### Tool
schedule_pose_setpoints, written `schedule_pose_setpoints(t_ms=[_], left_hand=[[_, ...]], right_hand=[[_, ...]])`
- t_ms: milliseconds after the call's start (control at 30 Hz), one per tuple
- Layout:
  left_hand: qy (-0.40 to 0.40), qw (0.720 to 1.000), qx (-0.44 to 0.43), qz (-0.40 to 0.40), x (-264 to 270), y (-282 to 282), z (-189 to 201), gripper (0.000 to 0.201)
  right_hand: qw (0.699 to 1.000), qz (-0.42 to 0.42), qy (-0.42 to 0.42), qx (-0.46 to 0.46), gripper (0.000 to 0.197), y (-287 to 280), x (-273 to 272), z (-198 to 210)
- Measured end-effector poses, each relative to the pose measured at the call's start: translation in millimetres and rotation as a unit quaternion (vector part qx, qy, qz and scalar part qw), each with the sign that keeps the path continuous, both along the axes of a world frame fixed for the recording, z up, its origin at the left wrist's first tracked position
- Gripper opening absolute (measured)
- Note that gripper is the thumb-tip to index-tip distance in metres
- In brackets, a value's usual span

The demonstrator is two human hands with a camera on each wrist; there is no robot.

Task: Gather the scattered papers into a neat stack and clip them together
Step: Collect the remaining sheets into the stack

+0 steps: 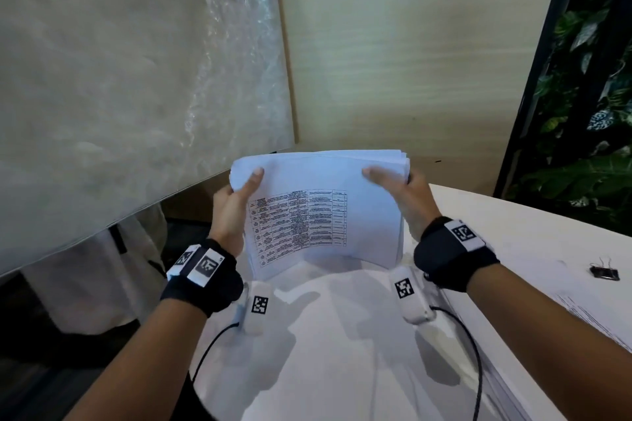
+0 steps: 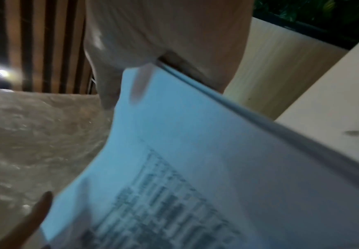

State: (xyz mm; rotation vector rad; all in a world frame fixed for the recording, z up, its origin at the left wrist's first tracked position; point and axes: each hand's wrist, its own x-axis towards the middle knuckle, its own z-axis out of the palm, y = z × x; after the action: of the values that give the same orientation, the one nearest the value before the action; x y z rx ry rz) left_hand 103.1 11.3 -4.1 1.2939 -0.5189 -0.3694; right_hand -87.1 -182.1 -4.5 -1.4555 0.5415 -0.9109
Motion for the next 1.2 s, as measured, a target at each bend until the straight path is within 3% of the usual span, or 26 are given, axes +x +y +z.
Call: schedule_pose_setpoints(t_ms=[133, 233, 300, 433, 500, 567, 600, 700, 767, 833, 900, 1033, 1100, 1200], left_hand=[[0.033, 0.994, 0.006, 0.104, -2, -21, 21, 0.046], [0.045, 0.979, 0.011, 0.197, 0, -26, 26, 0.044], [0.040, 0.978, 0.018, 0.206, -2, -26, 27, 0.035], [0.034, 0.983, -0.009, 0.178, -2, -27, 25, 0.031], [0.012, 0.990, -0.023, 0.136, -2, -26, 20, 0.038], [-0.027, 0.996, -0.025, 0.079, -3, -20, 13, 0.031], [-0.034, 0.998, -0.021, 0.042, -4, -17, 10, 0.023], [-0.047, 0.997, 0.013, -0.051, 4, -7, -5, 0.061], [-0.068, 0.993, 0.030, -0.089, 11, -3, -14, 0.074], [-0.073, 0.989, 0.042, -0.121, 13, -4, -18, 0.081], [-0.066, 0.988, 0.040, -0.136, 12, -7, -20, 0.075], [-0.088, 0.990, 0.060, -0.098, 11, -12, -25, 0.045], [-0.110, 0.988, 0.075, -0.078, 9, -11, -26, 0.034], [-0.179, 0.978, 0.088, -0.063, 4, -9, -12, 0.024]], right_hand=[[0.991, -0.128, -0.030, 0.017, 0.037, 5, 19, 30], [0.987, -0.158, 0.001, 0.025, 0.022, 3, 26, 30], [0.986, -0.167, 0.013, 0.018, 0.015, 0, 25, 27], [0.987, -0.158, 0.001, 0.020, 0.024, -6, 21, 27], [0.988, -0.153, 0.007, 0.014, 0.017, -7, 19, 23], [0.989, -0.146, 0.011, 0.029, 0.020, -13, 19, 13], [0.990, -0.136, 0.006, 0.040, 0.029, -18, 19, 5], [0.996, -0.051, -0.018, 0.070, 0.078, -33, 15, -16], [0.997, 0.006, -0.022, 0.071, 0.091, -31, 8, -20], [0.996, 0.050, -0.028, 0.061, 0.086, -27, 4, -20], [0.998, 0.048, -0.010, 0.028, 0.087, -22, 5, -21], [1.000, -0.016, 0.020, -0.002, 0.039, -15, 7, -23], [0.999, -0.009, 0.047, -0.010, 0.037, -12, 6, -21], [0.992, -0.061, 0.035, -0.105, 0.045, -18, -2, 5]])
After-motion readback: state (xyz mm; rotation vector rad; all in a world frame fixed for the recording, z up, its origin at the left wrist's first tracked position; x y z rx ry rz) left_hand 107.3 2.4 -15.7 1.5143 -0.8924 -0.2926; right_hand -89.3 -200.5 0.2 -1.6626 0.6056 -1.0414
